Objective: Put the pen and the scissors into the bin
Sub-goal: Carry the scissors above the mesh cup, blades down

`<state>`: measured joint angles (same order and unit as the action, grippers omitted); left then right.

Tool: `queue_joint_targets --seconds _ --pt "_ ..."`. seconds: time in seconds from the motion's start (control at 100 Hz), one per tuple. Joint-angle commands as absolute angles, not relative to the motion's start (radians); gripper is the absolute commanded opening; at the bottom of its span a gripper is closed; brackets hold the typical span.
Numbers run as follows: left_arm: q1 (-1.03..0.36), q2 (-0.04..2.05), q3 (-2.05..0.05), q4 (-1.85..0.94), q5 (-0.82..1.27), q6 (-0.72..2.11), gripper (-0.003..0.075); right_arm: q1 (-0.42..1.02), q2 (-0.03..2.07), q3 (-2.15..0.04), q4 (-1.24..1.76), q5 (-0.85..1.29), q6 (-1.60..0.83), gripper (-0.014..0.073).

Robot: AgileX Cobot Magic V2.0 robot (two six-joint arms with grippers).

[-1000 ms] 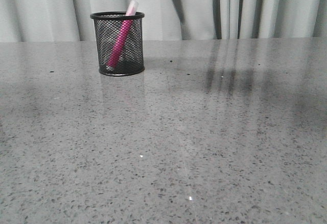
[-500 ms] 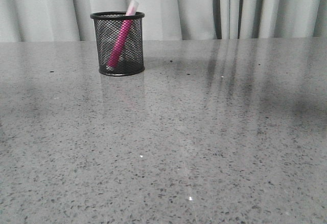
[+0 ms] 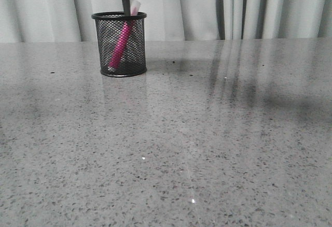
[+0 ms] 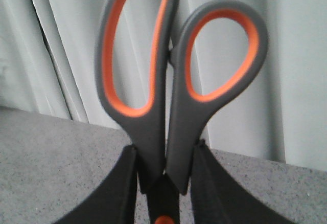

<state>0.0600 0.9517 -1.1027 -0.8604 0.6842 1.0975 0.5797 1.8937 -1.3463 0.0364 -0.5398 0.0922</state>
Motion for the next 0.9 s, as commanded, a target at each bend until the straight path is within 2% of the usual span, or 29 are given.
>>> queue_joint_targets --seconds 0.0,0.89 --pt "0.057 0.941 -1.129 -0.908 0.634 1.092 -0.0019 0.576 1.849 -1.382 0.03 -0.617 0.09 -0.0076" --pt "0.057 0.941 -1.129 -0.908 0.636 1.092 -0.0019 0.588 1.869 -1.35 -0.016 -0.547 0.09 -0.0073"
